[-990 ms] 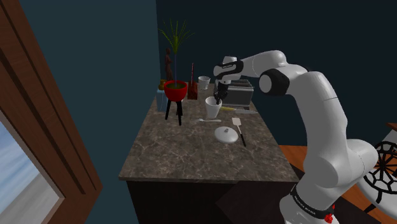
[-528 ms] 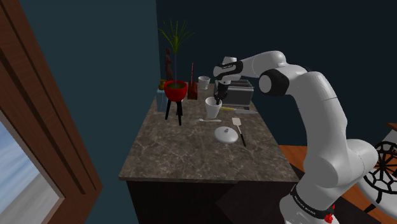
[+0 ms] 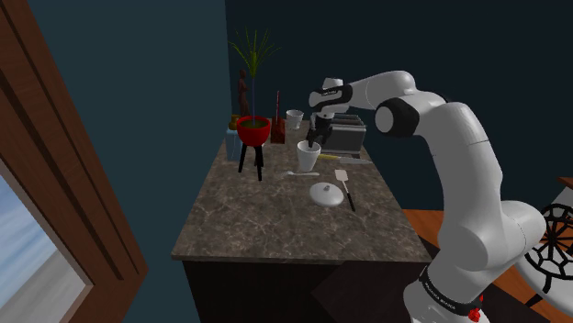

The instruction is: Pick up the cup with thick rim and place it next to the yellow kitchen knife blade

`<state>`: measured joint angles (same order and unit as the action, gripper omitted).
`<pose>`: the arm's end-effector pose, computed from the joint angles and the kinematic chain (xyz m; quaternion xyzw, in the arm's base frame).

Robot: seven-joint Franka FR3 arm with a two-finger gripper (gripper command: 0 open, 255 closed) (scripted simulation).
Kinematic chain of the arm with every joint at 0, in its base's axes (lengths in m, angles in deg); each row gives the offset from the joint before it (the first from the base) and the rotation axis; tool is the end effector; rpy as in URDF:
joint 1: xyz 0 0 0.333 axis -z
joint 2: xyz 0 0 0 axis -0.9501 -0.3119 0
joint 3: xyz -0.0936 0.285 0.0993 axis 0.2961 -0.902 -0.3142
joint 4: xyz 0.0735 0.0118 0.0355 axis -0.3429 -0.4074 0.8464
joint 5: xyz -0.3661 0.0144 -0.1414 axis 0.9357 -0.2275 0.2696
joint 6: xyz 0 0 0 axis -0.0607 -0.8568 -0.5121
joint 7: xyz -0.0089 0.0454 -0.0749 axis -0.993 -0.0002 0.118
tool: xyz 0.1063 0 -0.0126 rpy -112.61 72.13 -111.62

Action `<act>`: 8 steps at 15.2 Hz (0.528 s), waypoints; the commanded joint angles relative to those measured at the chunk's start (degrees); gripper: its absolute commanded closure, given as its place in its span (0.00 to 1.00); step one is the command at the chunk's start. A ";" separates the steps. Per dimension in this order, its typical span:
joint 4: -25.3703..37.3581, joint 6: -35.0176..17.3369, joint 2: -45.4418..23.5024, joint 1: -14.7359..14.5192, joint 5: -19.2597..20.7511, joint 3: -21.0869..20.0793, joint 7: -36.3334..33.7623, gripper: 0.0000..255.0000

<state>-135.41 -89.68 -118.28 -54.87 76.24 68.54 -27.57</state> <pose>0.7114 -0.2610 0.2954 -0.9980 0.0437 -0.0216 0.0400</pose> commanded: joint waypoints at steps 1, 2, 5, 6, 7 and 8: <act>1.05 2.48 1.43 0.02 0.19 0.13 -0.28 0.00; 1.66 3.62 1.97 0.09 0.27 0.19 -0.34 0.00; 1.66 3.62 1.97 0.09 0.27 0.19 -0.34 0.00; 1.66 3.62 1.97 0.09 0.27 0.19 -0.34 0.00; 1.66 3.62 1.97 0.09 0.27 0.19 -0.34 0.00; 1.66 3.62 1.97 0.09 0.27 0.19 -0.34 0.00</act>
<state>-133.74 -86.08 -116.33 -54.78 76.51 68.73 -27.91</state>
